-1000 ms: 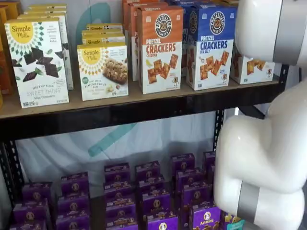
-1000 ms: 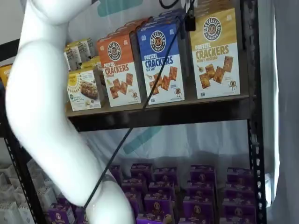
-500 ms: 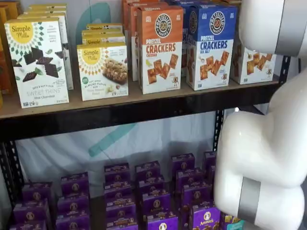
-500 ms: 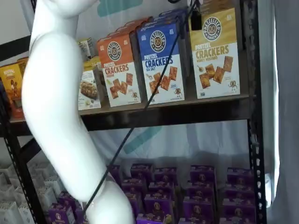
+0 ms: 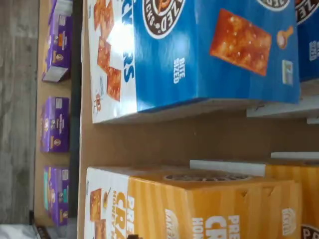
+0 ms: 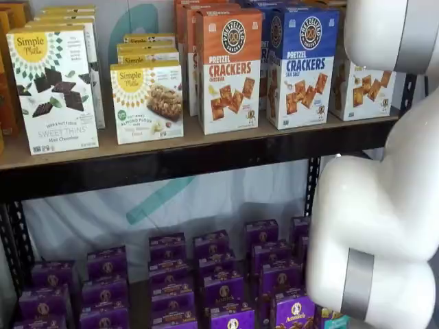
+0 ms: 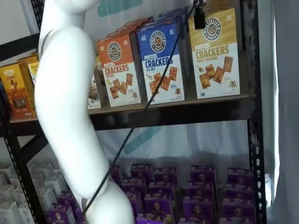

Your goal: Retrieve the yellow and white box located on the top shelf, the sixth one from the left

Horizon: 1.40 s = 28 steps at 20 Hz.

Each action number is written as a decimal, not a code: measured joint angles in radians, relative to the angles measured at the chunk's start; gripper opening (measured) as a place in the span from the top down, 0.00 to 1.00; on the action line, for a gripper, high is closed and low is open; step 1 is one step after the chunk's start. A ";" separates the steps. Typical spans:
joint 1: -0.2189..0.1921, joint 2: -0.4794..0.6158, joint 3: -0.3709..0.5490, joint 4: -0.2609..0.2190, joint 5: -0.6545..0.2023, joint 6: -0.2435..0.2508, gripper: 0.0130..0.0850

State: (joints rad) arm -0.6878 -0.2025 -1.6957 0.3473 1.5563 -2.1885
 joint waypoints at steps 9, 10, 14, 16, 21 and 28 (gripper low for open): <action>0.045 0.060 -0.075 -0.109 0.050 0.022 0.00; 0.050 0.066 -0.083 -0.122 0.057 0.024 0.00; 0.061 0.085 -0.107 -0.153 0.086 0.031 0.00; 0.057 0.089 -0.112 -0.137 0.089 0.034 0.00; 0.054 0.109 -0.148 -0.117 0.096 0.039 0.00; 0.079 0.100 -0.119 -0.162 0.052 0.040 0.00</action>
State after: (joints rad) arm -0.6090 -0.1027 -1.8151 0.1851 1.6080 -2.1488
